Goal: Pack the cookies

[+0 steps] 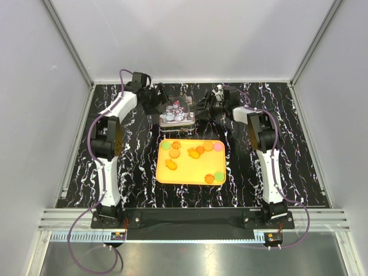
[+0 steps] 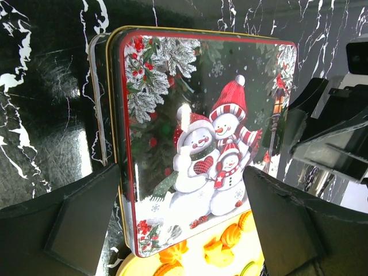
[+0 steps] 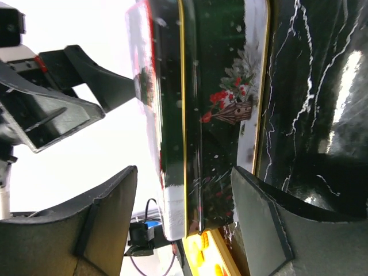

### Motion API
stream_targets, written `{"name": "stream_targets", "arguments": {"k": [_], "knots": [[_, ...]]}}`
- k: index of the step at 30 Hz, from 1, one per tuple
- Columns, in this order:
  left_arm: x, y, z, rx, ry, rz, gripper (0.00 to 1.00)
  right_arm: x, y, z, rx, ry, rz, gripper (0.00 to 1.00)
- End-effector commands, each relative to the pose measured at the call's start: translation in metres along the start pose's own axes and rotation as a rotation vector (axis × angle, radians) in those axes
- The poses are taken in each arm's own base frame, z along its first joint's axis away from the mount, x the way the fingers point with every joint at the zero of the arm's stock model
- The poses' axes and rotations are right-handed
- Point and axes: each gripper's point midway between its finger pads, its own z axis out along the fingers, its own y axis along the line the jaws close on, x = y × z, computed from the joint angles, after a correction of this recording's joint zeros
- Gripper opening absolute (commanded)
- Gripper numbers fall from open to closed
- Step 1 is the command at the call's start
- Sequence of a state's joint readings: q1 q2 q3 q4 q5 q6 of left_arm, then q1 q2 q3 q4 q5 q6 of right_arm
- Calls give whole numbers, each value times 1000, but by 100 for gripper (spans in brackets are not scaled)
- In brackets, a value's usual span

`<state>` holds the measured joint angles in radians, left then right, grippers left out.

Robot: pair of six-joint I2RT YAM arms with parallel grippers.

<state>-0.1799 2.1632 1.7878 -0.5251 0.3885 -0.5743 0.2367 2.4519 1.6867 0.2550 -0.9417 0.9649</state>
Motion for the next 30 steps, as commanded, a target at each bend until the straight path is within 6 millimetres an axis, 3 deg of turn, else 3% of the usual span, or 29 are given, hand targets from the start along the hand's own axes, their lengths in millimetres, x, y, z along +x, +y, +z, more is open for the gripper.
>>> {"name": "stream_targets", "arguments": {"k": [1,5,14,19,22,30], "knots": [[-16,-26,-13,59,-47,32,94,3,33,5,-6,-2,-105,74],[-15,-26,-13,58,-45,34,94,6,27,8,7,6,-92,73],[-14,-33,-18,67,-48,42,94,6,23,9,27,1,-86,52],[-8,-31,-13,52,-32,45,94,9,20,10,43,7,-99,53],[-3,-24,-9,8,-26,49,94,14,21,11,59,14,-130,63],[9,-2,-3,-119,-23,38,93,27,14,13,98,25,-141,54]]}}
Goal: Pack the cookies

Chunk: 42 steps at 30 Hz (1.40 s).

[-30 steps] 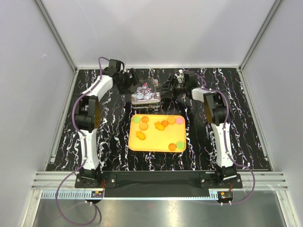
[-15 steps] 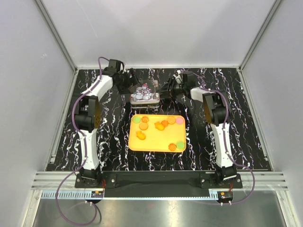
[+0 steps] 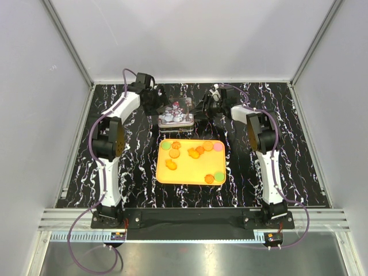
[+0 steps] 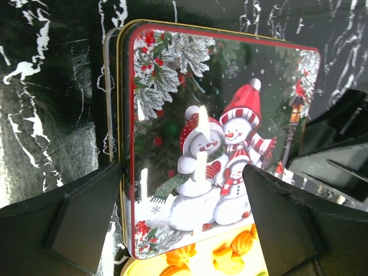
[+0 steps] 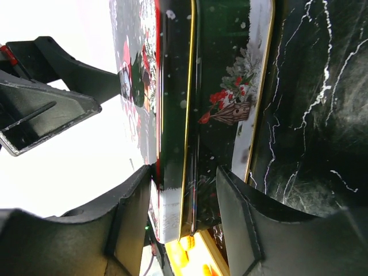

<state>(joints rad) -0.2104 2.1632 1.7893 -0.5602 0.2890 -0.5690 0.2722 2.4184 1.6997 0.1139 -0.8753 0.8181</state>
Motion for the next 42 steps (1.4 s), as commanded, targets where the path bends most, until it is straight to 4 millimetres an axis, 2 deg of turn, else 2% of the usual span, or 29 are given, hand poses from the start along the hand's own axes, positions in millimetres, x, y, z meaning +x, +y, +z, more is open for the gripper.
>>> {"name": "stream_targets", "arguments": {"k": [1,6,9,10,19,23,26,28,30,31,32,35,38,42], "knots": [[4,-5,-8,-51,-8,22,93,15,14,3,23,14,-52,54],[7,-1,-7,-107,-14,28,93,22,19,4,12,16,-72,52],[11,-1,-5,-137,-13,39,93,26,18,7,18,21,-74,43],[12,-1,-6,-142,-14,43,93,26,19,8,21,22,-73,36],[24,4,-2,-196,0,70,93,21,16,25,52,30,-75,11],[29,13,1,-257,3,98,94,24,12,29,136,29,-108,11],[33,22,1,-311,-2,119,94,29,-1,28,203,28,-91,10],[37,26,2,-334,-3,119,94,31,-6,27,226,34,-101,26],[39,30,3,-362,-6,132,94,36,-14,25,266,44,-96,32],[40,31,3,-375,-7,134,94,39,-14,25,256,50,-94,39],[42,34,4,-385,-5,134,94,38,-9,26,226,47,-102,50],[45,40,5,-405,-9,128,94,40,7,22,167,46,-114,64],[44,42,4,-411,-14,121,94,36,26,17,110,49,-134,74],[39,38,0,-391,-26,116,95,29,43,5,56,35,-129,78]]}}
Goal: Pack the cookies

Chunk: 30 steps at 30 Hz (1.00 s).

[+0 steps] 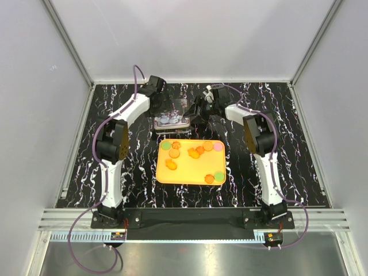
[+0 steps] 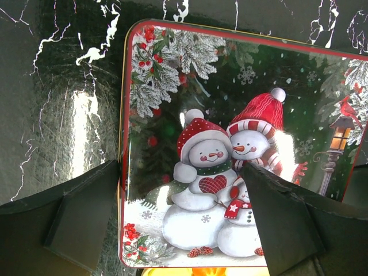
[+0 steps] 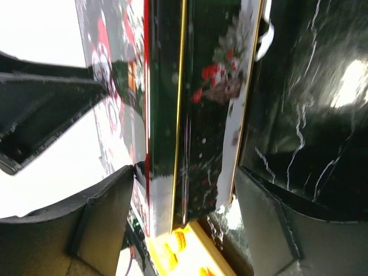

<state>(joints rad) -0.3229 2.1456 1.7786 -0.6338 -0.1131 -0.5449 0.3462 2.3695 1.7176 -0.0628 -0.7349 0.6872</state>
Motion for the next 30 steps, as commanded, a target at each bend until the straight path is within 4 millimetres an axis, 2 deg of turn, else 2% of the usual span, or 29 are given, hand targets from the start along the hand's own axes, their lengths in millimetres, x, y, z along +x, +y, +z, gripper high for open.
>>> {"name": "stream_targets", "arguments": {"k": [1,5,12,15,16,18,20,24,29,30], "knots": [[27,13,-1,-50,84,22,95,3,38,-18,-86,10,-45,78],[21,8,-4,-17,83,17,95,6,45,-25,-126,7,-61,81],[20,4,-4,7,91,10,95,25,33,-21,-167,26,3,79],[21,0,-4,26,94,4,95,29,28,-17,-171,38,24,67],[21,0,-4,32,94,2,95,29,28,-16,-179,35,22,58],[22,-3,-4,47,94,1,95,30,26,-15,-179,34,33,52],[22,-6,-7,59,95,-8,95,29,24,-14,-172,28,38,38],[23,-8,-9,73,84,-18,95,28,21,-12,-156,21,39,26],[30,-12,-5,104,119,5,96,30,22,-15,-101,29,-9,27],[27,-14,-6,113,115,9,96,32,22,-16,-89,33,-18,31]]}}
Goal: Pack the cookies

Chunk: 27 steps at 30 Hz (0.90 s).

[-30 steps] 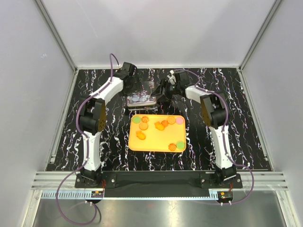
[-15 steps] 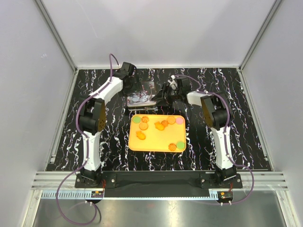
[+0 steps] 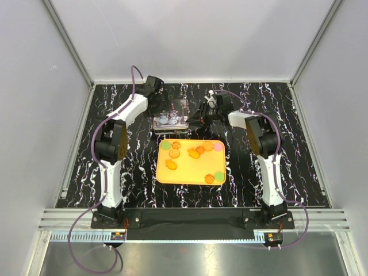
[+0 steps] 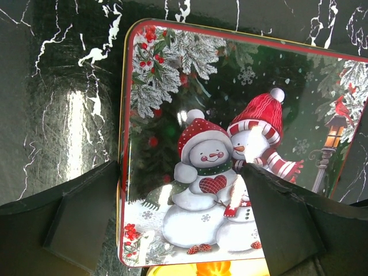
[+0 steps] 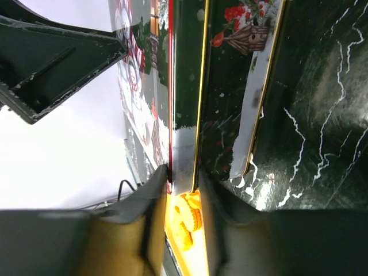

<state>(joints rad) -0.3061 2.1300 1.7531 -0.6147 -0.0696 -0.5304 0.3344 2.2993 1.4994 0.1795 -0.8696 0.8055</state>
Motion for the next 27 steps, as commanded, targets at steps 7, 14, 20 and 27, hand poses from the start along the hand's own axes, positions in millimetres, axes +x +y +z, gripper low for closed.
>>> {"name": "stream_targets", "arguments": {"k": [7,14,20,27], "knots": [[-2,-17,-21,156,54,23,98,-9,36,-20,81,-58,-168,57],[-41,-23,-48,278,-30,34,99,-56,48,-35,81,-135,-163,77],[-57,4,-32,206,-36,-37,99,-83,32,-16,86,-162,-106,80],[-57,4,2,236,-19,-74,99,-106,12,6,80,-195,-53,81]]}}
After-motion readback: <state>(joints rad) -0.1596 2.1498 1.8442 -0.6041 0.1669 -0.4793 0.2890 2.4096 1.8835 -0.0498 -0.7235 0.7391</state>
